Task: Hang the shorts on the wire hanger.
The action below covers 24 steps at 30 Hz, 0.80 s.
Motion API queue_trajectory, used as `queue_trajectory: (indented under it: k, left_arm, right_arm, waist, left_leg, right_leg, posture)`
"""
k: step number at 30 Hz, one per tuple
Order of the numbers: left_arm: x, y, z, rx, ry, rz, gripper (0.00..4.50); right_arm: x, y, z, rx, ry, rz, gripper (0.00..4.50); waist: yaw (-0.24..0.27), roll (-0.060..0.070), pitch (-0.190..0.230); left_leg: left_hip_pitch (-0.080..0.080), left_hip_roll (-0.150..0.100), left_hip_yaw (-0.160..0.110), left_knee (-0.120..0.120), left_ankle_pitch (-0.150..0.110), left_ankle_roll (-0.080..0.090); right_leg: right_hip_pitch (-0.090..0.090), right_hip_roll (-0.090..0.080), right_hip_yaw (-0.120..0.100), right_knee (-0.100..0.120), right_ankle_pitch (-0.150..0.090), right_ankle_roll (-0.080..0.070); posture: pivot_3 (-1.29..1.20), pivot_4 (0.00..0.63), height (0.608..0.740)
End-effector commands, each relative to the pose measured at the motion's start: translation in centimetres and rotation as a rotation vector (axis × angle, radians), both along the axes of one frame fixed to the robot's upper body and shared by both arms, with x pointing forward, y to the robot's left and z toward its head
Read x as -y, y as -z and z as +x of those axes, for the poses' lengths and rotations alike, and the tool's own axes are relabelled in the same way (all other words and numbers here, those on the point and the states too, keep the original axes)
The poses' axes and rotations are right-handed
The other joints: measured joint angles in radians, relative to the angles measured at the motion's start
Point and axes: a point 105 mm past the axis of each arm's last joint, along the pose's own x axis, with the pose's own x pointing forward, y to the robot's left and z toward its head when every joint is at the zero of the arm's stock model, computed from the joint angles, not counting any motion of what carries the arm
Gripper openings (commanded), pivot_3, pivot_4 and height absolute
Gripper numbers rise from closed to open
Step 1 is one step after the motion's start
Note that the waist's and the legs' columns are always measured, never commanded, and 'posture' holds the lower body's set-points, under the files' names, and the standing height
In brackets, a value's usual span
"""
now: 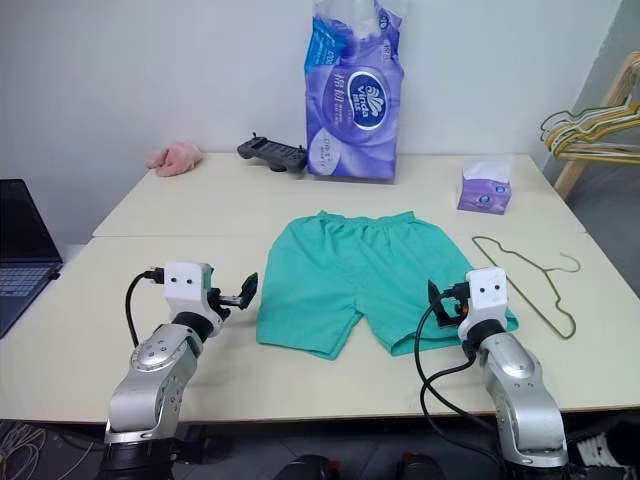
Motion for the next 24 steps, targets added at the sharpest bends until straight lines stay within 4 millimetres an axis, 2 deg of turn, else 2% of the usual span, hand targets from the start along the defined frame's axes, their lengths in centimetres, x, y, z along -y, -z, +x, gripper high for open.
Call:
queue_trajectory:
  k: [1, 5, 24]
  left_arm:
    - [-0.4, -1.6, 0.0, 0.070, -0.019, 0.040, 4.50]
    - [-1.4, -1.6, 0.3, 0.068, -0.084, -0.028, 4.50]
    - [-0.6, -1.7, 0.4, 0.072, -0.047, -0.035, 4.50]
  right_arm:
    - [0.0, -2.0, 0.2, 0.076, -0.007, -0.002, 4.46]
    - [0.1, -2.2, 0.2, 0.080, -0.007, -0.007, 4.46]
    - [0.5, -2.3, 0.0, 0.081, 0.008, -0.015, 4.46]
  waist:
    - [0.000, 0.000, 0.000]
    - [0.000, 0.000, 0.000]
    - [0.000, 0.000, 0.000]
  left_leg:
    - [0.000, 0.000, 0.000, 0.000, 0.000, 0.000]
    - [0.000, 0.002, 0.001, 0.000, 0.000, 0.000]
    - [0.000, 0.002, 0.001, 0.000, -0.001, 0.000]
  right_leg:
    - [0.000, 0.000, 0.000, 0.000, 0.000, 0.000]
    - [0.000, 0.001, 0.000, 0.000, 0.001, -0.001]
    - [0.000, 0.002, 0.000, 0.000, 0.001, -0.001]
  posture:
    - [0.13, 0.018, 0.740]
    - [0.13, 0.021, 0.740]
    - [0.11, 0.035, 0.740]
